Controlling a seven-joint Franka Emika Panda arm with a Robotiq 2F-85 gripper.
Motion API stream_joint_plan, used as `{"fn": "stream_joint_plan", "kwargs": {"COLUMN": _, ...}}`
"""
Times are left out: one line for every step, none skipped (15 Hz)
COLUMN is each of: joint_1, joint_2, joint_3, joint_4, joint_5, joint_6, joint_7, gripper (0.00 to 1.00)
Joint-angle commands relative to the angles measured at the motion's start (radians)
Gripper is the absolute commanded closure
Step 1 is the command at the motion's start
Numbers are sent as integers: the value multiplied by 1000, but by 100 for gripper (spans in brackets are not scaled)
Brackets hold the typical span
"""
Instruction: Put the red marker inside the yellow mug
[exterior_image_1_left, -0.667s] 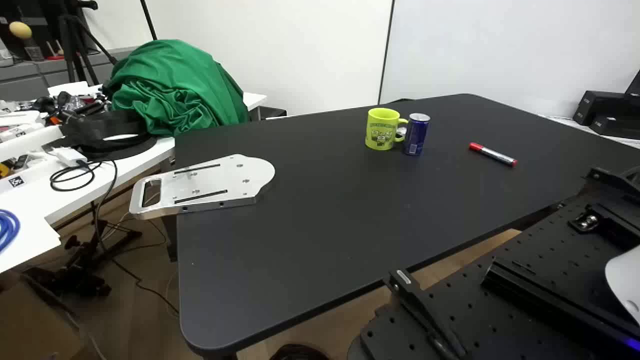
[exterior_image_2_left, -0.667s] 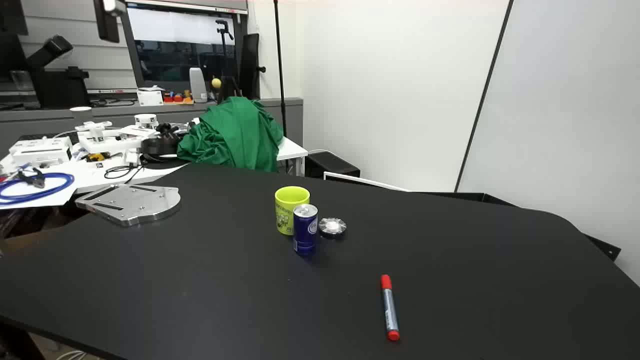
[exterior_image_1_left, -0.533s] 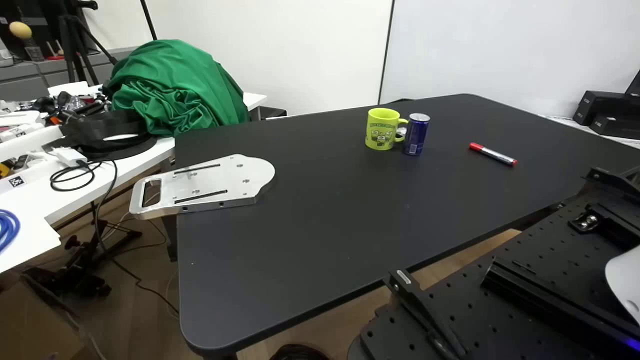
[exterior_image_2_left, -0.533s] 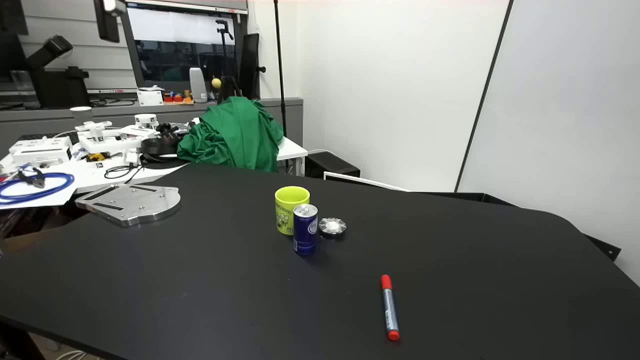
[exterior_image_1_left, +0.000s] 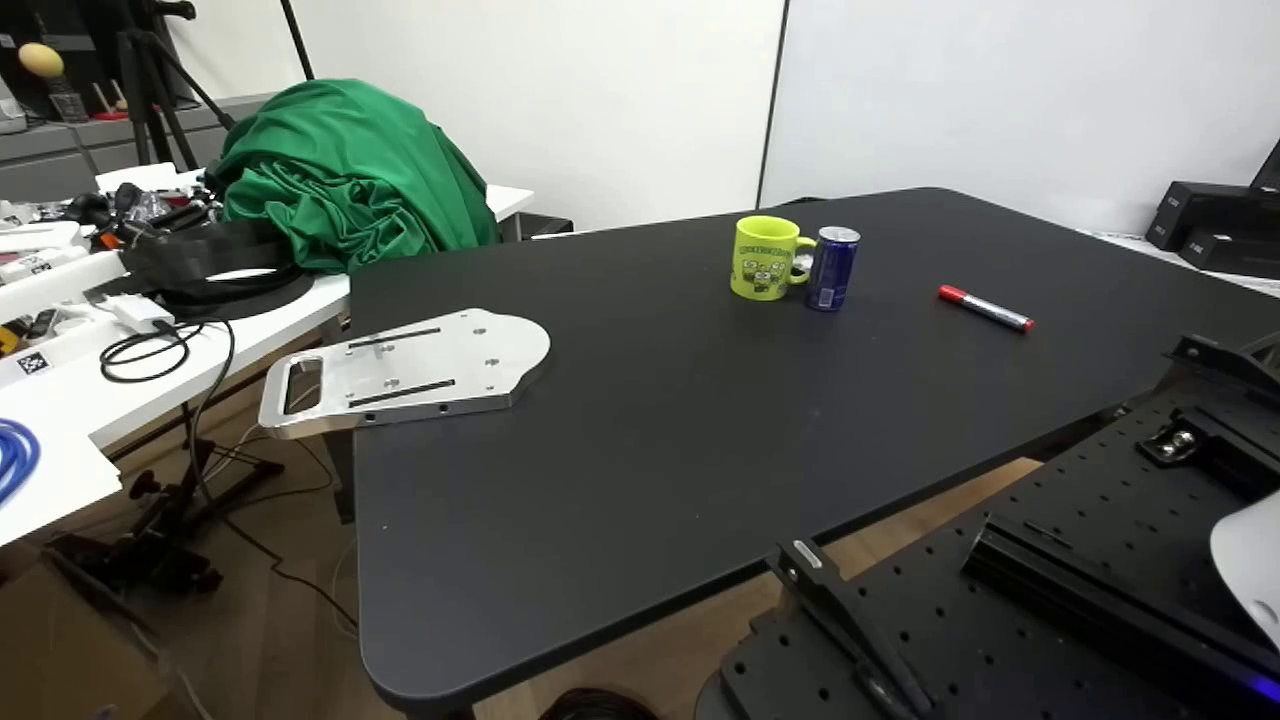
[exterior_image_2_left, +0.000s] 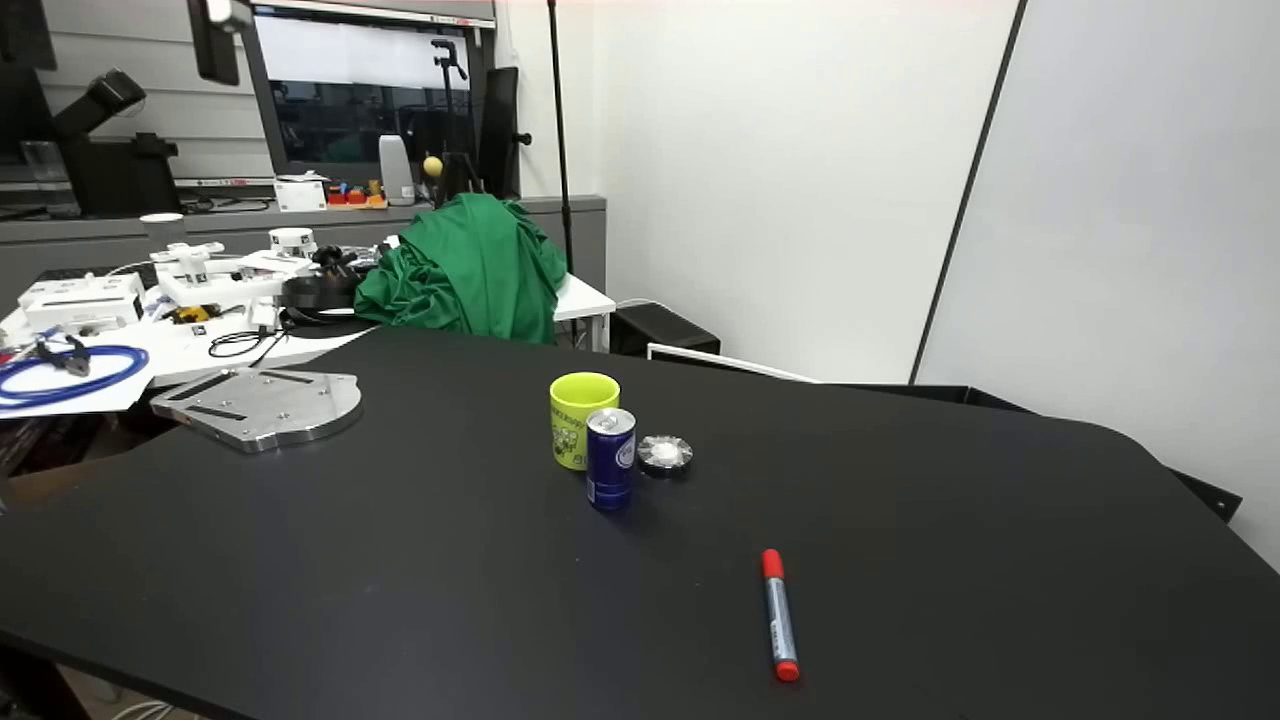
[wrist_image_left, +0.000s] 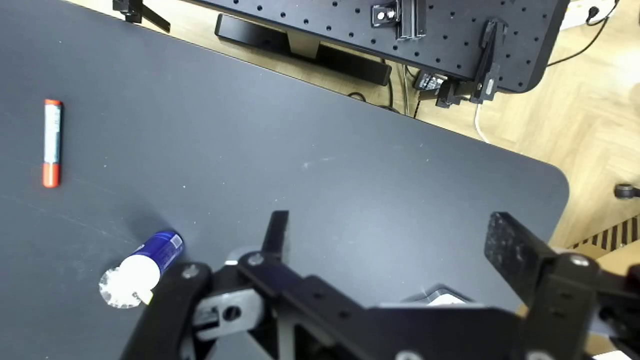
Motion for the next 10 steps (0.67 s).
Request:
{"fn": "stream_joint_plan", "kwargs": {"joint_1": -14, "joint_2": 4, "joint_3": -6, "joint_4": 5, "joint_5": -17, "joint_6": 4, "joint_7": -12, "gripper": 0}}
{"fn": "stream_joint_plan", "kwargs": {"joint_1": -29, "joint_2": 5, "joint_3": -20, "joint_4": 13, "joint_5": -49, "joint_6": 10, "joint_7": -36, "gripper": 0}}
{"fn": "stream_joint_plan", "kwargs": {"joint_1": -46, "joint_2": 4, "joint_3": -32, "joint_4": 20, "joint_5": -89, "joint_6": 17, "joint_7": -55, "gripper": 0}}
{"fn": "stream_joint_plan", "kwargs": {"joint_1": -66, "joint_2": 5, "joint_3": -47, "joint_4": 28, "joint_5": -133, "joint_6": 29, "joint_7": -74, "gripper": 0}}
{"fn": "stream_joint_plan", "kwargs": {"joint_1": -87, "joint_2": 11, "joint_3": -65, "joint_4": 42, "joint_5": -179, "joint_6": 40, "joint_7": -97, "gripper": 0}}
{"fn": "stream_joint_plan", "kwargs": {"joint_1": -109, "joint_2": 23, "joint_3": -90, "joint_4": 57, "joint_5": -220, "joint_6": 56, "joint_7": -123, "gripper": 0}}
{"fn": "stream_joint_plan", "kwargs": {"joint_1": -126, "joint_2": 35, "joint_3": -113, "joint_4": 73, "joint_5": -253, "joint_6": 73, "joint_7": -149, "gripper": 0}}
{"fn": "stream_joint_plan", "kwargs": {"joint_1": -145, "joint_2": 53, "joint_3": -139, "joint_4": 93, "joint_5": -282, "joint_6": 91, "joint_7": -176, "gripper": 0}}
{"fn": "stream_joint_plan", "kwargs": {"joint_1": -162, "joint_2": 76, "joint_3": -170, "joint_4": 116, "joint_5": -306, "joint_6": 114, "joint_7": -205, "gripper": 0}}
{"fn": "stream_joint_plan", "kwargs": {"joint_1": -176, "joint_2": 100, "joint_3": -201, "joint_4": 140, "joint_5": -319, "joint_6": 132, "joint_7": -237, "gripper": 0}}
